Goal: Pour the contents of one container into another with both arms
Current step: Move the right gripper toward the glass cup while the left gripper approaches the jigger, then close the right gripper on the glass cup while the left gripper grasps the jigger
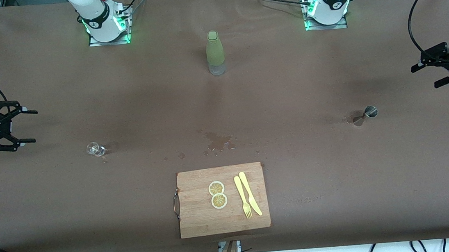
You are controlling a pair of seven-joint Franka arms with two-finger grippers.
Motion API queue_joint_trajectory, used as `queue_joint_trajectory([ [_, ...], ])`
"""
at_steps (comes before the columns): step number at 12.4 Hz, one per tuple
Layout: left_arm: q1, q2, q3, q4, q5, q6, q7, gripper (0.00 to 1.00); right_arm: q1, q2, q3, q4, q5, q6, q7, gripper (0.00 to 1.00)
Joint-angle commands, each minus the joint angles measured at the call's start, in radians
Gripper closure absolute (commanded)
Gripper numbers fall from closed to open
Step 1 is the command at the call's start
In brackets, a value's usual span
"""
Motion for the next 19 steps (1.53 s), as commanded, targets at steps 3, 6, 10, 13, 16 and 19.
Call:
queue_joint_trajectory([
  [3,0.108,0.193,0.018,0.027,-0.238,-0.003,0.495,0.00,-0.065,0.128,0.011,-0.001,0.104,-0.012,-0.282,0.00],
  [6,0.149,0.309,0.018,0.027,-0.353,-0.023,0.736,0.00,-0.071,0.219,0.011,0.002,0.176,0.002,-0.423,0.00],
  [10,0.168,0.413,0.020,0.038,-0.407,-0.067,1.101,0.00,-0.072,0.328,0.011,0.006,0.263,0.065,-0.572,0.00],
  [13,0.182,0.542,0.020,0.076,-0.507,-0.102,1.381,0.00,-0.068,0.380,0.017,0.006,0.289,0.105,-0.623,0.00],
  [16,0.188,0.600,0.020,0.079,-0.556,-0.146,1.472,0.00,-0.053,0.426,0.025,0.009,0.332,0.129,-0.664,0.00],
  [19,0.193,0.646,0.024,0.111,-0.596,-0.162,1.562,0.00,-0.036,0.457,0.027,0.032,0.346,0.154,-0.677,0.00],
])
